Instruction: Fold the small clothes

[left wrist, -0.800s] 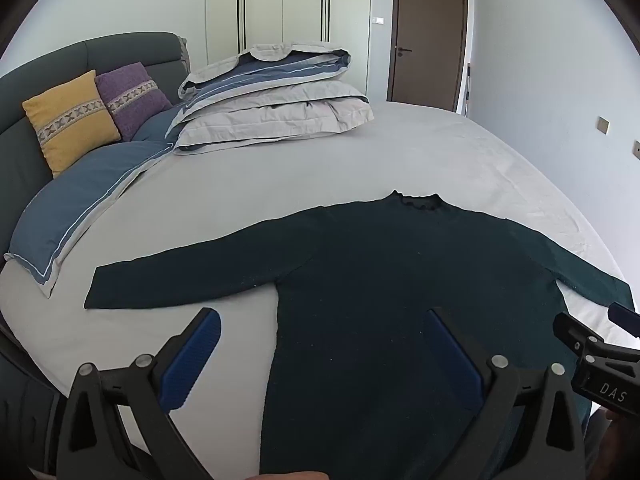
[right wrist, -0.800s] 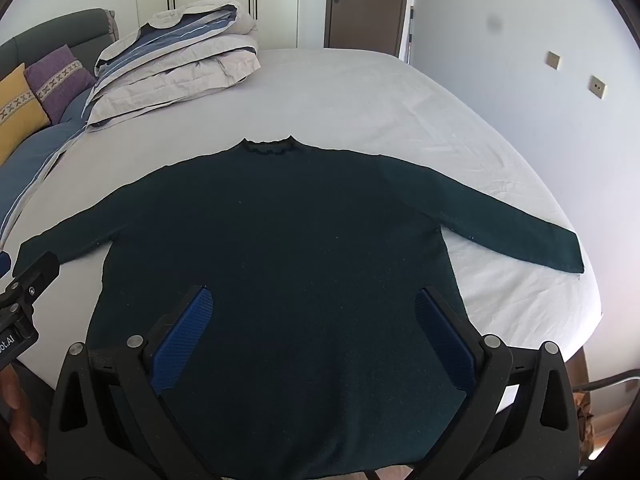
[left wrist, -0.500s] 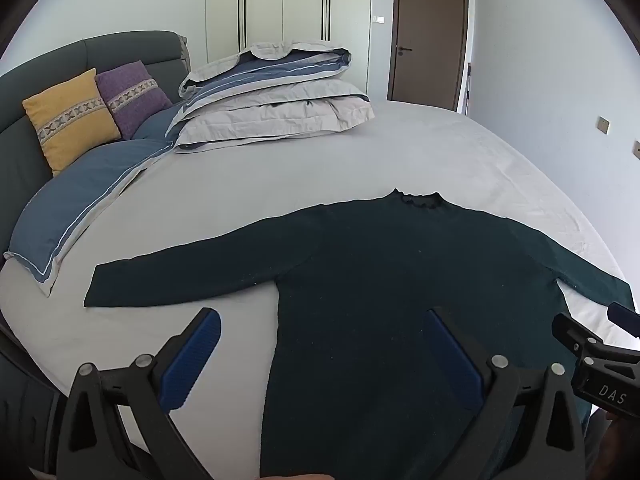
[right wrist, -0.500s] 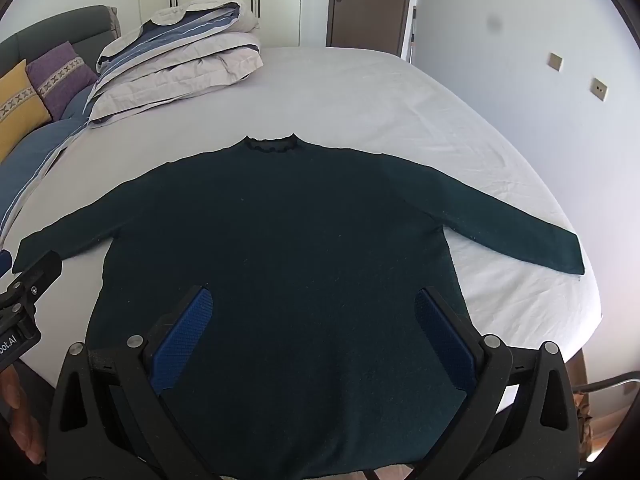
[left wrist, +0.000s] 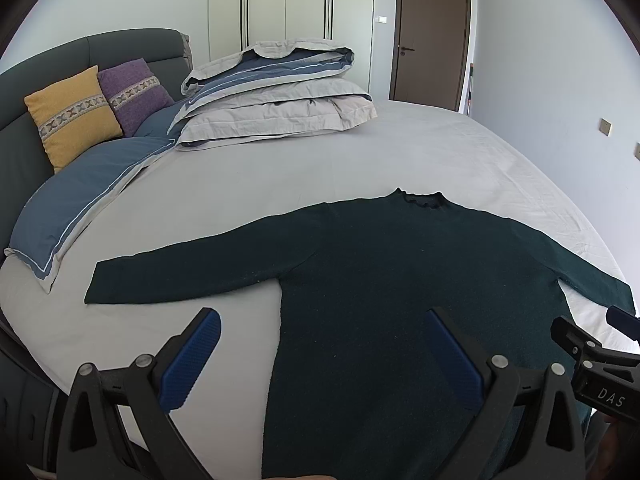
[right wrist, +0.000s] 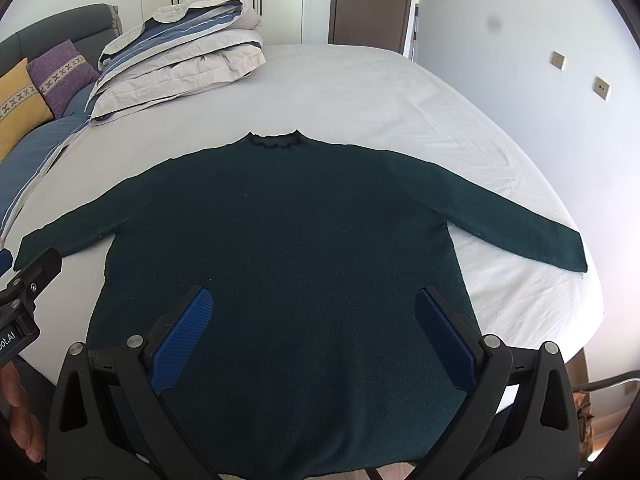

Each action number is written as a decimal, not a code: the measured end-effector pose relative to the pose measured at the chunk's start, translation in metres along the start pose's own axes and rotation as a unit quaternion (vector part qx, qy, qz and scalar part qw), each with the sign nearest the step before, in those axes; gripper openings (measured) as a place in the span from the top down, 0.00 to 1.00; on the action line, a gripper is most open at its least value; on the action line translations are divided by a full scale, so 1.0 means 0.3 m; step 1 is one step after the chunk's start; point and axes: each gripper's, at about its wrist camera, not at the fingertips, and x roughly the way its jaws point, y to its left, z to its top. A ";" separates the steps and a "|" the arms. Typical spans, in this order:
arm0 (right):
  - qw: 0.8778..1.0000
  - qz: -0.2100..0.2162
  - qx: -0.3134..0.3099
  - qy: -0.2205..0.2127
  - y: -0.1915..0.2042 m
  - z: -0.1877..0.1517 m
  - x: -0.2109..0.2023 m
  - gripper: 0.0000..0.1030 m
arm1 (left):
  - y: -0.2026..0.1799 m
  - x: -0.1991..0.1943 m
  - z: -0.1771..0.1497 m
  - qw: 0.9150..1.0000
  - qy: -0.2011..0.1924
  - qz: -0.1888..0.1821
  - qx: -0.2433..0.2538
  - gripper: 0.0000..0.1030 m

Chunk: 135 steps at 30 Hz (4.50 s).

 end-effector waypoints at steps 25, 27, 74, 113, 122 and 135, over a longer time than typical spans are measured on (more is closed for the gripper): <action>1.000 0.001 0.001 0.002 0.006 -0.014 0.008 0.00 | -0.002 0.004 -0.002 1.000 0.001 0.000 -0.001 0.00; 1.000 0.001 0.001 0.003 0.005 -0.014 0.008 0.00 | -0.002 0.005 -0.001 1.000 0.001 0.000 -0.001 0.00; 1.000 0.002 0.001 0.010 0.025 -0.037 0.017 0.00 | -0.002 0.007 -0.013 1.000 0.002 0.003 -0.005 0.00; 0.861 -0.017 0.504 -0.063 -1.826 -0.286 0.577 0.92 | -0.047 0.467 0.046 0.967 0.108 -0.180 -0.146 0.01; 0.930 -0.002 0.358 -0.080 -1.497 0.038 0.543 0.93 | -0.001 0.504 0.051 0.954 0.110 -0.217 -0.174 0.02; 0.981 0.163 0.097 -0.028 -0.460 0.485 0.854 0.94 | 0.108 0.523 0.090 0.943 0.086 -0.246 -0.206 0.09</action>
